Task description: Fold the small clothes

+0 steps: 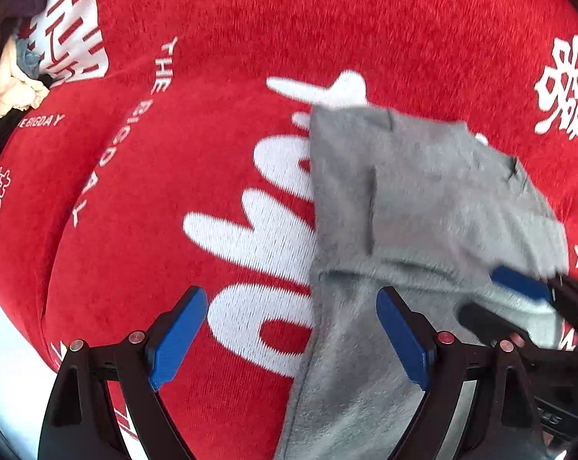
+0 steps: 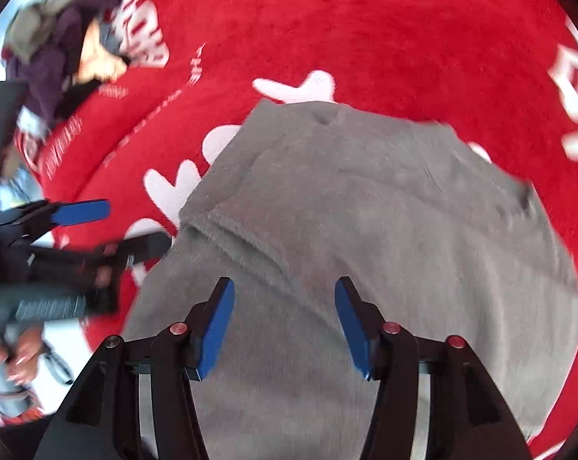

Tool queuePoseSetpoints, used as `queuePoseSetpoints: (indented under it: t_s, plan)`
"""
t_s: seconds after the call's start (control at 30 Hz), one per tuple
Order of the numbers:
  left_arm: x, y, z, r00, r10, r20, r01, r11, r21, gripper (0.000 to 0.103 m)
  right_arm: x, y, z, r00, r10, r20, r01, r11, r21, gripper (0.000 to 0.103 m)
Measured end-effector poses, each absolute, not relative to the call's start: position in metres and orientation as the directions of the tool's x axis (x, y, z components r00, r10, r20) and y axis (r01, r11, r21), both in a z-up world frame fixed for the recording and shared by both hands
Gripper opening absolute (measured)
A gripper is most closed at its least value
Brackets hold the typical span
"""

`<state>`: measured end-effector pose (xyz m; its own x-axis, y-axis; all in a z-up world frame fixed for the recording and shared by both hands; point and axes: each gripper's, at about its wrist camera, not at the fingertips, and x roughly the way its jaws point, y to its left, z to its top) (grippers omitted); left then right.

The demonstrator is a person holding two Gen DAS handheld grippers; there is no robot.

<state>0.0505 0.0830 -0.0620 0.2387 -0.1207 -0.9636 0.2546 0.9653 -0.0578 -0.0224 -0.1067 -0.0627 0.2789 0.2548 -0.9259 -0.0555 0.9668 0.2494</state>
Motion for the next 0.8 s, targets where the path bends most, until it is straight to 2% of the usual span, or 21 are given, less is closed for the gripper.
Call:
queuePoseSetpoints:
  t_s: [0.13,0.23,0.3,0.4,0.5,0.53,0.57,0.6,0.8]
  plan:
    - [0.058,0.065,-0.056,0.238,-0.165,-0.957,0.287,0.953,-0.092,0.091,-0.065,-0.187,-0.055,0.314,0.266,-0.911,0.242,0.906,0.348,0.059]
    - [0.064,0.038,-0.064,0.217,-0.178,-0.96,0.327,0.94,-0.1,0.091,-0.111,-0.258,-0.063,0.36,0.255,-0.898,0.52,0.743,0.42,0.059]
    - [0.068,0.024,-0.072,0.207,-0.186,-0.96,0.341,0.934,-0.107,0.091,-0.142,-0.292,-0.073,0.378,0.234,-0.896,0.647,0.626,0.436,0.059]
    - [0.073,0.002,-0.089,0.171,-0.172,-0.97,0.348,0.932,-0.104,0.091,-0.177,-0.329,-0.088,0.419,0.234,-0.877,0.741,0.47,0.479,0.059]
    - [0.073,-0.014,-0.102,0.168,-0.122,-0.978,0.372,0.927,-0.052,0.091,-0.191,-0.35,-0.102,0.467,0.235,-0.853,0.776,0.353,0.522,0.058]
    - [0.073,-0.018,-0.104,0.168,-0.107,-0.98,0.379,0.925,-0.036,0.091,-0.193,-0.355,-0.106,0.492,0.234,-0.839,0.777,0.317,0.544,0.045]
    - [0.072,-0.02,-0.105,0.17,-0.1,-0.98,0.385,0.923,-0.028,0.091,-0.195,-0.361,-0.109,0.523,0.228,-0.821,0.773,0.28,0.57,0.018]
    - [0.071,-0.022,-0.104,0.17,-0.099,-0.98,0.388,0.921,-0.026,0.091,-0.195,-0.366,-0.11,0.539,0.218,-0.814,0.773,0.257,0.58,0.007]
    - [0.06,-0.034,-0.107,0.182,-0.08,-0.98,0.423,0.906,0.005,0.092,-0.207,-0.38,-0.101,0.581,0.154,-0.799,0.756,0.261,0.6,0.007]
